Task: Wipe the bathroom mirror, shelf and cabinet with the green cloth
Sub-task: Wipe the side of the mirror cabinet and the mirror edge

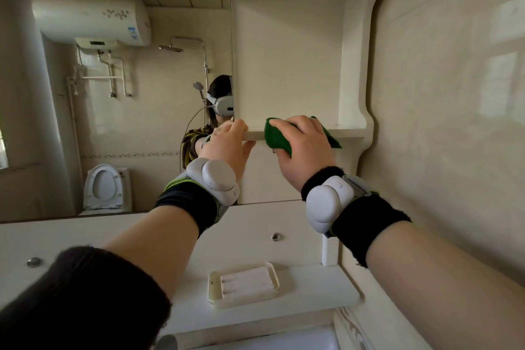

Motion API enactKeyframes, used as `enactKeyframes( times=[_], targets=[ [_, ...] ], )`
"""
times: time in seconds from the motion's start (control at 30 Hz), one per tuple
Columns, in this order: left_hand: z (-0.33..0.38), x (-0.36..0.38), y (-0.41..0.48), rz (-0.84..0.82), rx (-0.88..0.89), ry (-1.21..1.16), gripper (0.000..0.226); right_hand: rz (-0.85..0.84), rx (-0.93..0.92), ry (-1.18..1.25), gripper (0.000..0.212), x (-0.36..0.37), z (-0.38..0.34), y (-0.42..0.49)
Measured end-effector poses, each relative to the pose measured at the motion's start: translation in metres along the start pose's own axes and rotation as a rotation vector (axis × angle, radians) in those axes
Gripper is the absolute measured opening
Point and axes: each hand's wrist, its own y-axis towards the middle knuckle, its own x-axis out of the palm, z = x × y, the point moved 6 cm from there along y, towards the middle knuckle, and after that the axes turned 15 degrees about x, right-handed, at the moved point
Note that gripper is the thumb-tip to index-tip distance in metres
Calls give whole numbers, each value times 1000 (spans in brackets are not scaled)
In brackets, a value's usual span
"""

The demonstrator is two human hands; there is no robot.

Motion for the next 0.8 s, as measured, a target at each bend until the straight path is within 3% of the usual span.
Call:
enactKeyframes(
  times=[0.13, 0.37, 0.63, 0.8],
  targets=[
    [-4, 2, -1, 22, -5, -34, 19, -25, -12, -33, 47, 4, -7, 0],
    [-9, -6, -3, -23, -19, -23, 47, -118, -53, -60, 45, 10, -20, 5],
    [-10, -20, -5, -18, 15, 114, 37, -263, -55, -124, 37, 15, -28, 17],
    [-9, -25, 6, -117, 20, 159, 36, -359, -3, -113, 32, 18, -33, 29]
  ],
)
